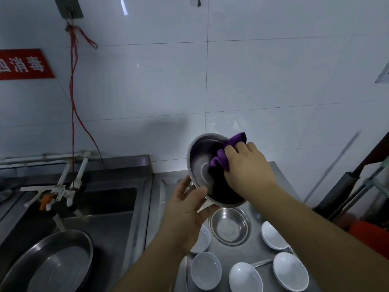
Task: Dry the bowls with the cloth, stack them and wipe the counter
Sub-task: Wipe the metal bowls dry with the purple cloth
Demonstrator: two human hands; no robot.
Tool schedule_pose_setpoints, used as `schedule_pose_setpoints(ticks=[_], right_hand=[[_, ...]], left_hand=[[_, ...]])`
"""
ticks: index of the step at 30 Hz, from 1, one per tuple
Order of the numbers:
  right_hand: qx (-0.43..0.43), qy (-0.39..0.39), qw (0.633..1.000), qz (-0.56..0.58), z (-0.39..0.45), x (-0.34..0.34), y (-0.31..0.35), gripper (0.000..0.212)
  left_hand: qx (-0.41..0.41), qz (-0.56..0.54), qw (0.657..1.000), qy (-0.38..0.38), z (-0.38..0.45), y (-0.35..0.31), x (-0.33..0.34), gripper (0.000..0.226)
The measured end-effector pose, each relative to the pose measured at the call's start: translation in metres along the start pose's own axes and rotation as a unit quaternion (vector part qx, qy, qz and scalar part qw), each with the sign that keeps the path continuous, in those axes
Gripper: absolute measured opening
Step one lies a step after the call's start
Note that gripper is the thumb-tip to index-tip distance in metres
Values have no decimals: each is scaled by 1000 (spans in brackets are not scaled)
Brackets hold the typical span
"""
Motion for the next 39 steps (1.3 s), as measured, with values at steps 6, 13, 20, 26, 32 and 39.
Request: schedule_pose_setpoints(ticks=[6, 13, 20, 26, 32, 39], right_hand=[[14, 138, 987, 82, -27, 18, 15, 27], [123, 177, 881, 422, -50, 27, 23, 20], [297, 126, 639, 699, -53, 50, 9, 15], [364, 140, 358, 848, -52, 62, 4, 33], [307, 188, 299, 884, -64, 61, 2, 60], [247, 179, 313, 900, -69, 57, -7, 16]], left_hand=[[40, 28, 999, 14, 3, -8, -6, 57], [69, 91, 991, 66, 1, -7, -3, 72], [143, 306, 936, 95, -11, -13, 4, 73], [155, 373, 907, 115, -10, -17, -3, 74], [224, 596, 764, 108, -7, -34, -14, 97], [248, 619, 741, 71, -3, -42, -17, 104]])
Point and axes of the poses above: each hand's wrist, its own z-axis towards the middle knuckle, its own x-axis out of the palm, y = z × x, the point moved 10 cm from there along z, towards the middle knuckle, and after that the axes turned 5 degrees about x, right-handed, at the moved point
